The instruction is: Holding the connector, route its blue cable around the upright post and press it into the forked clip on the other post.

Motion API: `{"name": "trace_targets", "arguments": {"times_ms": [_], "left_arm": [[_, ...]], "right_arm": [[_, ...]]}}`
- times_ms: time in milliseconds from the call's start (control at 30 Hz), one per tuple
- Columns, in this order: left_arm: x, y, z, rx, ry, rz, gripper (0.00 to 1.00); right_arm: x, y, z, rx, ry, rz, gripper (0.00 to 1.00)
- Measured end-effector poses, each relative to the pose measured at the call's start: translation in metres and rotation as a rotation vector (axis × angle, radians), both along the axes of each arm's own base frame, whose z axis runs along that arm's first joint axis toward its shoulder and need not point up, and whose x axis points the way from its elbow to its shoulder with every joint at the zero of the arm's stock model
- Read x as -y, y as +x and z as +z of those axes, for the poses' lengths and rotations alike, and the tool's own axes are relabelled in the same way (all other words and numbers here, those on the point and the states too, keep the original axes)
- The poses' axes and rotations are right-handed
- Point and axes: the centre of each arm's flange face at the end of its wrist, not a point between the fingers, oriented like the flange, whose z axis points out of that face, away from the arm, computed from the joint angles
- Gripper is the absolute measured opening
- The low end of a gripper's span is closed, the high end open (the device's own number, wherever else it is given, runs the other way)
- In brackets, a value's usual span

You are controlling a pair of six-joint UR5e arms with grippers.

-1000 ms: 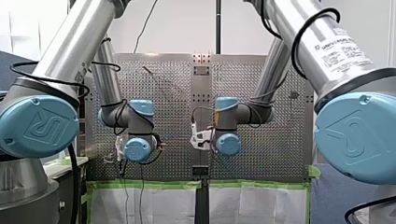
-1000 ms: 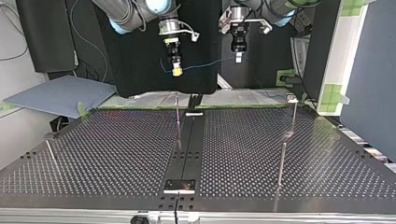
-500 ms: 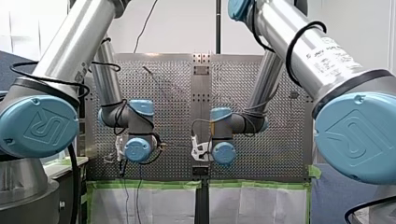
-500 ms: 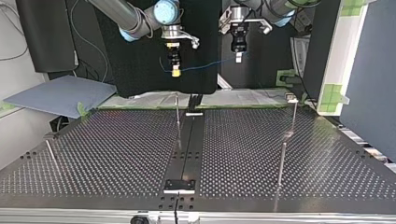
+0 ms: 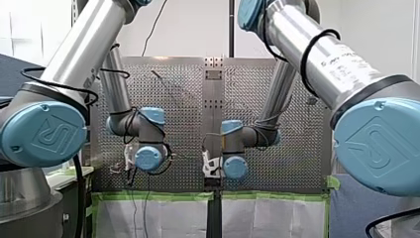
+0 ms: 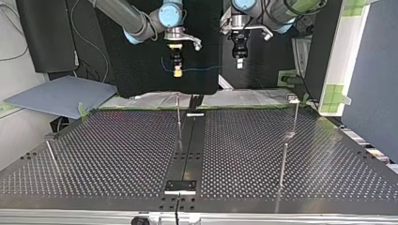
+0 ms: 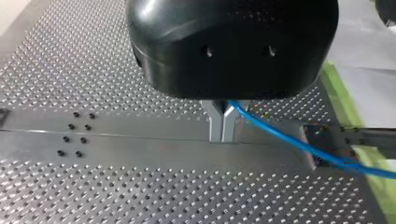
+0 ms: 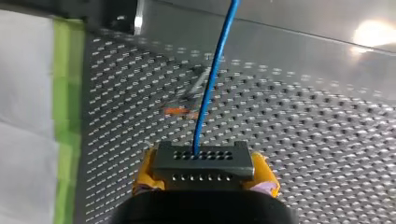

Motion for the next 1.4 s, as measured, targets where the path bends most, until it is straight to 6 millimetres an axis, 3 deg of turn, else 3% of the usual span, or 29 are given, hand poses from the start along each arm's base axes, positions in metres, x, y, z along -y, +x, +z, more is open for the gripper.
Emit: {"name": "trace_targets", "arguments": {"times_ms": [233, 500, 867, 1200, 1400], "left_arm": [[0.010, 0.028, 0.034, 0.050, -0.056, 0.002, 0.00], [0.010, 0.040, 0.066, 0.077, -0.072, 0.016, 0.00], [-0.006, 0.047, 0.102, 0.091, -0.079, 0.081, 0.00], [-0.020, 0.062, 0.146, 0.131, -0.099, 0.141, 0.00], [-0.032, 0.072, 0.176, 0.164, -0.112, 0.213, 0.00]], "right_arm": [[0.015, 0.024, 0.048, 0.083, -0.028, 0.033, 0.00], [0.025, 0.035, 0.094, 0.145, -0.077, 0.055, 0.00], [0.036, 0.058, 0.174, 0.223, -0.147, 0.131, 0.00], [0.042, 0.072, 0.260, 0.288, -0.216, 0.176, 0.00], [0.044, 0.078, 0.285, 0.302, -0.233, 0.207, 0.00]]}}
